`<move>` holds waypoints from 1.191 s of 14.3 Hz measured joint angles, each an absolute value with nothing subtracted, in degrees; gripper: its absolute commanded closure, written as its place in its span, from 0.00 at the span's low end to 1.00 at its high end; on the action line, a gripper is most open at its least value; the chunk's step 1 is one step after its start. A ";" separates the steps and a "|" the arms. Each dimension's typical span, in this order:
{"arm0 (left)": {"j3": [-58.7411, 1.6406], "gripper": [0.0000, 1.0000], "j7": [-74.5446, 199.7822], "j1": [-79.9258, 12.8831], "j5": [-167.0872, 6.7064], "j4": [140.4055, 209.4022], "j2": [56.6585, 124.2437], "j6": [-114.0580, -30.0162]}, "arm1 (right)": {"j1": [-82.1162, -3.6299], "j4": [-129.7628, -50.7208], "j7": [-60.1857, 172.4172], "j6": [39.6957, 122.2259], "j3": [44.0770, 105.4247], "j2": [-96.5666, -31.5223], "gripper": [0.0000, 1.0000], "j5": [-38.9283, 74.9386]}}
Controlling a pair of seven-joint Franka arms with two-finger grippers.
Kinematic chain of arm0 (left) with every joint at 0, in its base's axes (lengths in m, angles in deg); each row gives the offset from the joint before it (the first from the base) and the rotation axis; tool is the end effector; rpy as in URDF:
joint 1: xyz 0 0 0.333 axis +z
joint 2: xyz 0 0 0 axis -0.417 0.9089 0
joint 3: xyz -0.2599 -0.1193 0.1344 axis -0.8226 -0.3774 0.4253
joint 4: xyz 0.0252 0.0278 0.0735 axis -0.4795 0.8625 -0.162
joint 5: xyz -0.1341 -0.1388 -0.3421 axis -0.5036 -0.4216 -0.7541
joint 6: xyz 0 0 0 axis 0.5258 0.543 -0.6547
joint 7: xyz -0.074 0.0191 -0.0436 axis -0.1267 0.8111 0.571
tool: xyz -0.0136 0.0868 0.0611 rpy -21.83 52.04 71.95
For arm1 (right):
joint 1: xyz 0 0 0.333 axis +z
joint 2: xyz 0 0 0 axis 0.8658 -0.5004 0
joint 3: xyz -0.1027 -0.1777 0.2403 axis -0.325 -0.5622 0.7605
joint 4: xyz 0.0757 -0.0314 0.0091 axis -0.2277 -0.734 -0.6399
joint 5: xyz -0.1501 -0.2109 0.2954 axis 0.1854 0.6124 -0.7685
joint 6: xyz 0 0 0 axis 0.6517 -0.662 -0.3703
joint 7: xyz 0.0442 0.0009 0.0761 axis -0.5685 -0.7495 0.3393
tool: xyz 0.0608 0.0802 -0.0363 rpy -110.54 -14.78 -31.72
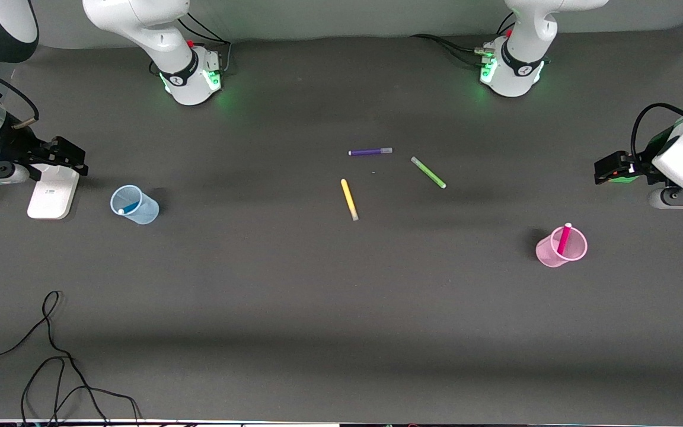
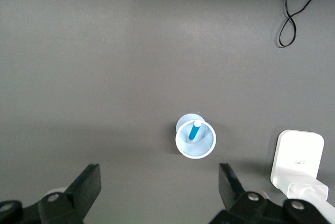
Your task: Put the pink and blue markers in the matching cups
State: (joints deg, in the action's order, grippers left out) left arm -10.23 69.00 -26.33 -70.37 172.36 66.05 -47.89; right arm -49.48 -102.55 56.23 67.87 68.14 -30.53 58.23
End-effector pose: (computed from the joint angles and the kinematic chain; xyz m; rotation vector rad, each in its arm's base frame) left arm 0.5583 -0.0142 0.5591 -3.1220 0.0440 0.1485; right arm 0.5098 -0.0255 0.5583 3.1182 0.1201 0.0243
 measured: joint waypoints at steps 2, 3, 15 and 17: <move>-10.24 0.00 69.03 -26.45 -70.40 172.30 65.90 -47.85 | -49.48 -102.55 56.23 67.87 68.17 -30.52 0.00 58.23; -10.25 0.00 69.04 -26.55 -70.41 172.27 65.83 -47.86 | -49.48 -102.55 56.23 67.87 68.18 -30.52 0.00 58.23; -10.83 0.00 69.04 -26.56 -70.47 171.12 66.49 -47.94 | -49.40 -98.80 56.22 67.00 68.70 -30.54 0.00 58.23; -10.87 0.00 69.04 -26.55 -70.48 171.06 66.49 -47.90 | -49.38 -97.58 56.22 64.59 68.70 -30.55 0.00 58.23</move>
State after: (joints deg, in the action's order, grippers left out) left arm -10.87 69.04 -26.55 -70.48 171.06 66.49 -47.90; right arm -49.38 -97.58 56.22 64.59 68.70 -30.55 58.23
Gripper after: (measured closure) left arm 0.000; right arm 0.000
